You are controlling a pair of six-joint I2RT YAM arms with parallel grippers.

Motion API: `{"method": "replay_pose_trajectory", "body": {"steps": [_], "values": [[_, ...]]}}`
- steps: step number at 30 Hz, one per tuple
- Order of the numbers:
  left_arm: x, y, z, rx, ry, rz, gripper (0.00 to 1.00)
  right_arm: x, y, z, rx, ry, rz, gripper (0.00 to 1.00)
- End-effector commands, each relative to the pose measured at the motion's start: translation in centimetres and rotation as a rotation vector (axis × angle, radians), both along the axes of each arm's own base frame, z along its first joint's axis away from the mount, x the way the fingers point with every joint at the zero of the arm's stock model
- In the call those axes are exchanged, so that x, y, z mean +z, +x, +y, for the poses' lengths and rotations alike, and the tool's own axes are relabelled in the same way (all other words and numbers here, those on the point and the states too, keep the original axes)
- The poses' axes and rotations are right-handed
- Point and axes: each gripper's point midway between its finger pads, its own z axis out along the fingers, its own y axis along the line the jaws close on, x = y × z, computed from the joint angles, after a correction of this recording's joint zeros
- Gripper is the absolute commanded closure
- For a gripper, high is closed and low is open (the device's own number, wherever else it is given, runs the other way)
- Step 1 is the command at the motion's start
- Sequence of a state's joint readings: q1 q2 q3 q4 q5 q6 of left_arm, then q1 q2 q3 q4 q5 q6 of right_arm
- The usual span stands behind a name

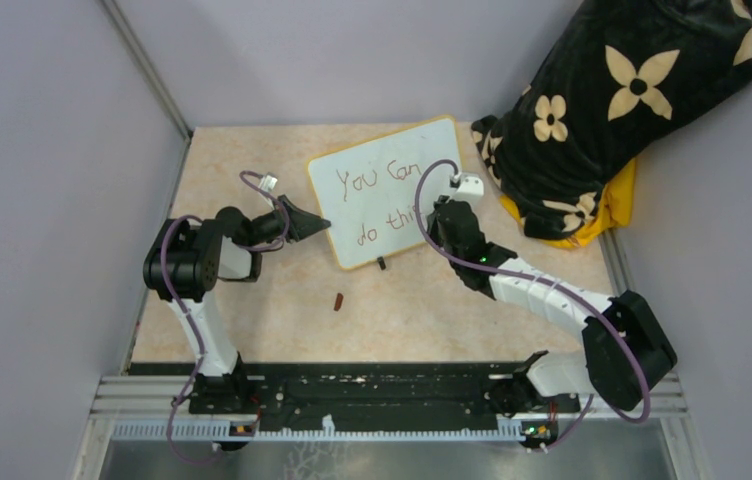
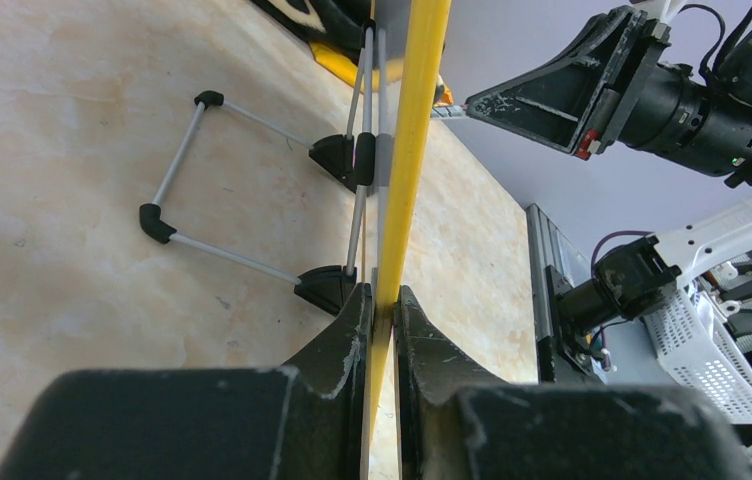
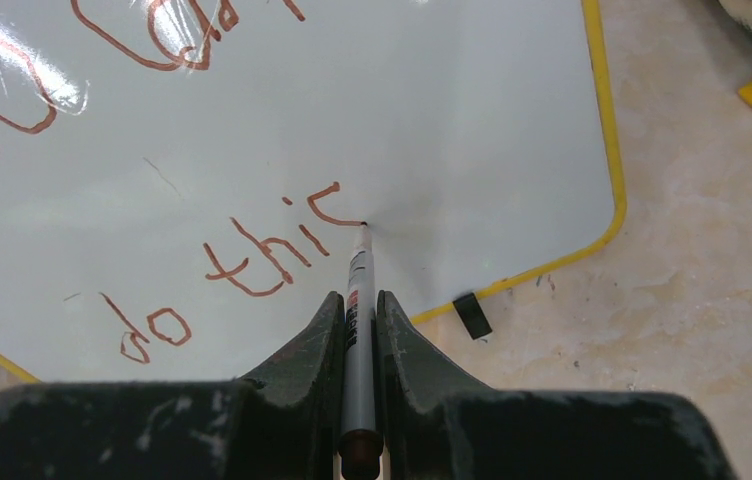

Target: Write a sentence on the whiteboard

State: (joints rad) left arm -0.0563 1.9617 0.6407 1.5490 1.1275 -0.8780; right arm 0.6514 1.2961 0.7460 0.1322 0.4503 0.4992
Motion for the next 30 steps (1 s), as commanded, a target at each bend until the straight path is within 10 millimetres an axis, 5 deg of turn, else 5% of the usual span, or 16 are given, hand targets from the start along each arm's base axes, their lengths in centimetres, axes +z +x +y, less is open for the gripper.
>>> {"method": "replay_pose_trajectory", "body": {"steps": [1,17,30], "values": [[1.0,-1.0,-0.5,-0.039,0.002,-0.133,1.0,0.3,0.4,-1.8,-0.081,-0.008,-0.008,1.0],[1.1,-1.0,-0.5,-0.039,0.001,-0.137,1.0,-1.3,-0.8,0.2,0.04,0.029,0.04,1.0],[1.1,-1.1,-0.5,-0.041,0.002,-0.138,1.0,0.2,-1.0,2.4,0.127,0.111,-0.003,1.0]]}}
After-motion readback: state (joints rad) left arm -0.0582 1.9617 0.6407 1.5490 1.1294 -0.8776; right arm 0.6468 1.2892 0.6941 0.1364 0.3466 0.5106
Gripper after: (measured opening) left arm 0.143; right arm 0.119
